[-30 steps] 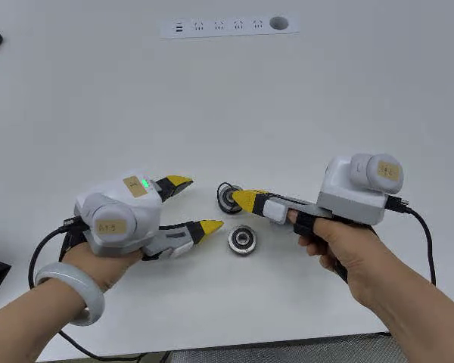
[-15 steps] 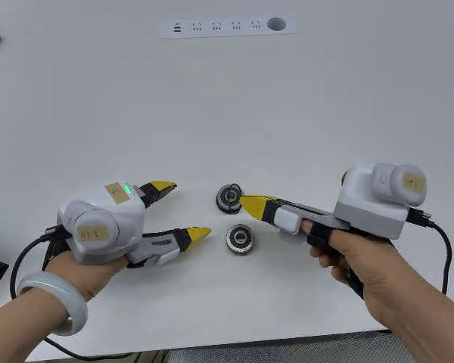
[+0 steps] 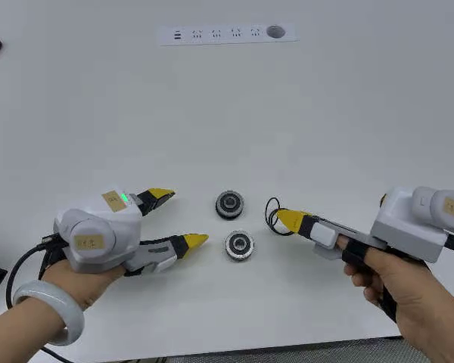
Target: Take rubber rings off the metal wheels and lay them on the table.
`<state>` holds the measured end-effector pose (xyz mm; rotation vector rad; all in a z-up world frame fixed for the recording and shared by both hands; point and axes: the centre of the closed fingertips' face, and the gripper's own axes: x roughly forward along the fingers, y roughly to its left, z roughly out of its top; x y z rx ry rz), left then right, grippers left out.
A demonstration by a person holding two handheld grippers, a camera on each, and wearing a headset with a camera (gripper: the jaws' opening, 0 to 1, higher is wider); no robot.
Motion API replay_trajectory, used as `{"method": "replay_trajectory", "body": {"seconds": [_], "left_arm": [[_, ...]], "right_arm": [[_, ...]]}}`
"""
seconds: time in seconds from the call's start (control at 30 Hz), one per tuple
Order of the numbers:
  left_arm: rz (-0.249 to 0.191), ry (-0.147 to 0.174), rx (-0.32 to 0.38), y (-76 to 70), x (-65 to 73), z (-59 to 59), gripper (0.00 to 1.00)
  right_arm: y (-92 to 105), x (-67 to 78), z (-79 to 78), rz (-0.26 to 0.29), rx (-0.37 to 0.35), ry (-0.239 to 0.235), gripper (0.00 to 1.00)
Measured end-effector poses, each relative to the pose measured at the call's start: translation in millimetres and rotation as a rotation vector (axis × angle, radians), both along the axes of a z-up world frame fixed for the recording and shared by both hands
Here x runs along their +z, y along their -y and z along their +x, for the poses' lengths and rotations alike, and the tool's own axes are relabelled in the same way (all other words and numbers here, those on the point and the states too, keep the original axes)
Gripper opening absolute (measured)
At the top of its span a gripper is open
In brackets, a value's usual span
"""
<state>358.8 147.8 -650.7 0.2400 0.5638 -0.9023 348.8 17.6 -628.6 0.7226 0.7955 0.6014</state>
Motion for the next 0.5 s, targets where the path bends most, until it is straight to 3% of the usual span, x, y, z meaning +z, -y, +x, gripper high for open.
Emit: {"method": "replay_trajectory", "body": {"seconds": [0.07,0.2,0.5], "left_arm": [[0.0,0.001,0.0,0.1,0.6,0.5,0.54],[0.0,0.0,-0.002,0.3,0.3,0.8,0.54],[0.005,0.004,-0.008,1.0,1.2,0.9,0.52]], "right_arm": [[3.3,-6.8,-1.7,-0.009,-0.009,-0.026,0.02],[8.1,-12.3,-2.7,-0.04,-0.019,-0.034,0.02],[24.7,-26.2,-3.9,-0.233,0.039,0.015,0.07]]}}
